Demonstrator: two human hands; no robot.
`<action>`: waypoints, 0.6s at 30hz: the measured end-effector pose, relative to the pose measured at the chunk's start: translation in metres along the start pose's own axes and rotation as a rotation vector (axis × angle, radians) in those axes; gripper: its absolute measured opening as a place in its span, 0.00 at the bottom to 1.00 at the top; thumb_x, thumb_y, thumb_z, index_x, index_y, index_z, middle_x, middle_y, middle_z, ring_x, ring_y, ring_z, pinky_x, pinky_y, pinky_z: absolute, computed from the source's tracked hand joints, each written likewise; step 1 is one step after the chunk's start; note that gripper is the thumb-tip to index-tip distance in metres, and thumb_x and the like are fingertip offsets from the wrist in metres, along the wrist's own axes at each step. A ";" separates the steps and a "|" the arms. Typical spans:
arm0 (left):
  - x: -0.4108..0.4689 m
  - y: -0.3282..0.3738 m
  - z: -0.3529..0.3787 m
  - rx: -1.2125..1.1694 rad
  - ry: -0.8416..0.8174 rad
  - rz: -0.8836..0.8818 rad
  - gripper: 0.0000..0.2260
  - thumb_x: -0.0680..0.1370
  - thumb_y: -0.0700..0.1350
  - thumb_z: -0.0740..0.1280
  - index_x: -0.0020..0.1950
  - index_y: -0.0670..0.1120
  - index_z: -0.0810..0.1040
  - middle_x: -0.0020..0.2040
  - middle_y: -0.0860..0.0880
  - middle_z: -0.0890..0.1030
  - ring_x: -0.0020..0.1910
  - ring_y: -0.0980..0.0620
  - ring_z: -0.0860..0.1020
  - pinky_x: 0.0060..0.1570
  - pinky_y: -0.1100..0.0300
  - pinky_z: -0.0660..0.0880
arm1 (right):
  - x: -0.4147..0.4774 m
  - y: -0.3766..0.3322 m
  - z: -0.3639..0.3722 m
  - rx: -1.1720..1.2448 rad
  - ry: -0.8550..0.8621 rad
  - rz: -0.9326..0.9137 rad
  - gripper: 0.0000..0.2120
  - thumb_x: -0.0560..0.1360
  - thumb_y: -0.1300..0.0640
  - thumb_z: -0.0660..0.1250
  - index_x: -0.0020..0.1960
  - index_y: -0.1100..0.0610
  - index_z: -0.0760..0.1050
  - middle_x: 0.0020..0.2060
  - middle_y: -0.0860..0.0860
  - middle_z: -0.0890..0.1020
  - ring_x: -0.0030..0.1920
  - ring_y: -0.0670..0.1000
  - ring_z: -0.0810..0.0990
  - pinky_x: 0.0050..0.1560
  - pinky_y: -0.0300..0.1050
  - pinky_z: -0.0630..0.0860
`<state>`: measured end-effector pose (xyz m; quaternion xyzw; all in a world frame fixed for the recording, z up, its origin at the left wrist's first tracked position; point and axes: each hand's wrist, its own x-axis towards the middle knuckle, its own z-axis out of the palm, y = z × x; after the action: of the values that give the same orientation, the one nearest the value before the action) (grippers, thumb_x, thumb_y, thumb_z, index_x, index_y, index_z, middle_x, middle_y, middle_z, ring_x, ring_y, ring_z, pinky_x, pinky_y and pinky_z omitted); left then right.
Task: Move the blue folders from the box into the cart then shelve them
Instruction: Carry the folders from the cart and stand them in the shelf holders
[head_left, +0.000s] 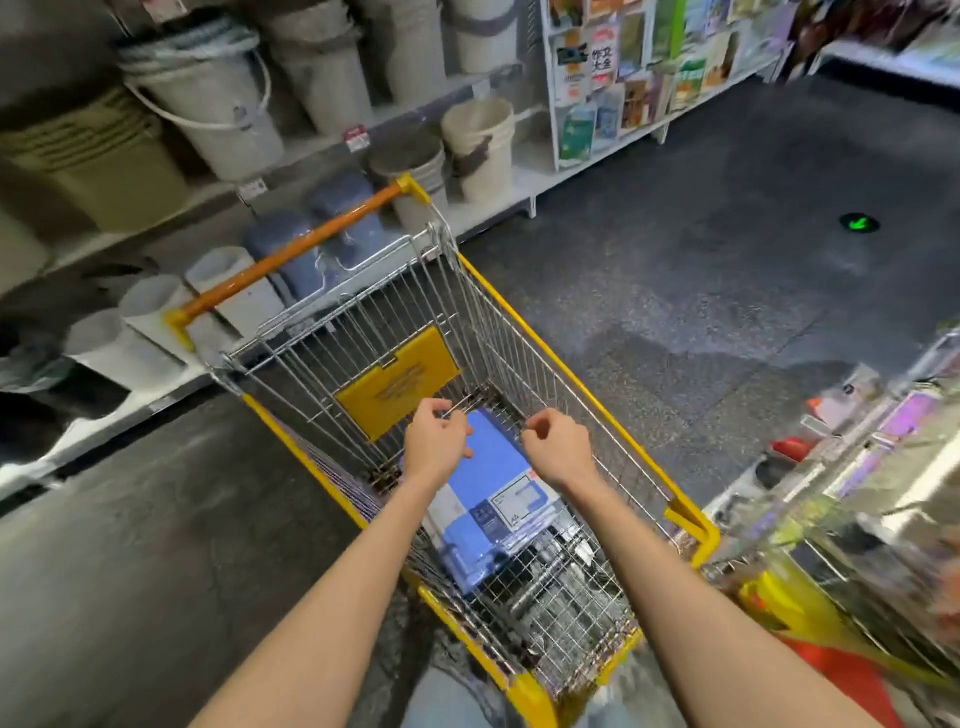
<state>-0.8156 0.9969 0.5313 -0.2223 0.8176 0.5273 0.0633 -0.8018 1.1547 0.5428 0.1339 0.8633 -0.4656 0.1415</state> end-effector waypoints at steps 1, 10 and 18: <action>0.007 -0.011 0.002 0.005 0.002 -0.038 0.11 0.84 0.43 0.61 0.66 0.43 0.70 0.49 0.44 0.83 0.37 0.46 0.82 0.26 0.66 0.72 | 0.004 0.007 0.007 -0.014 -0.017 0.013 0.09 0.77 0.60 0.62 0.54 0.60 0.79 0.45 0.54 0.82 0.46 0.54 0.79 0.46 0.44 0.72; 0.103 -0.127 0.024 0.231 -0.022 -0.281 0.09 0.82 0.42 0.63 0.58 0.37 0.77 0.58 0.31 0.80 0.58 0.36 0.78 0.53 0.52 0.69 | 0.063 0.059 0.092 -0.248 -0.158 0.194 0.09 0.78 0.58 0.63 0.52 0.61 0.79 0.49 0.60 0.84 0.48 0.59 0.81 0.46 0.46 0.72; 0.188 -0.234 0.044 0.354 -0.229 -0.512 0.20 0.81 0.50 0.60 0.68 0.39 0.76 0.66 0.39 0.78 0.65 0.41 0.76 0.65 0.51 0.74 | 0.108 0.106 0.177 -0.214 -0.286 0.352 0.12 0.82 0.58 0.59 0.58 0.63 0.76 0.50 0.63 0.84 0.47 0.60 0.83 0.49 0.52 0.80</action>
<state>-0.8885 0.8998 0.2532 -0.3452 0.8019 0.3654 0.3229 -0.8423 1.0723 0.3282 0.1991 0.8422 -0.3541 0.3545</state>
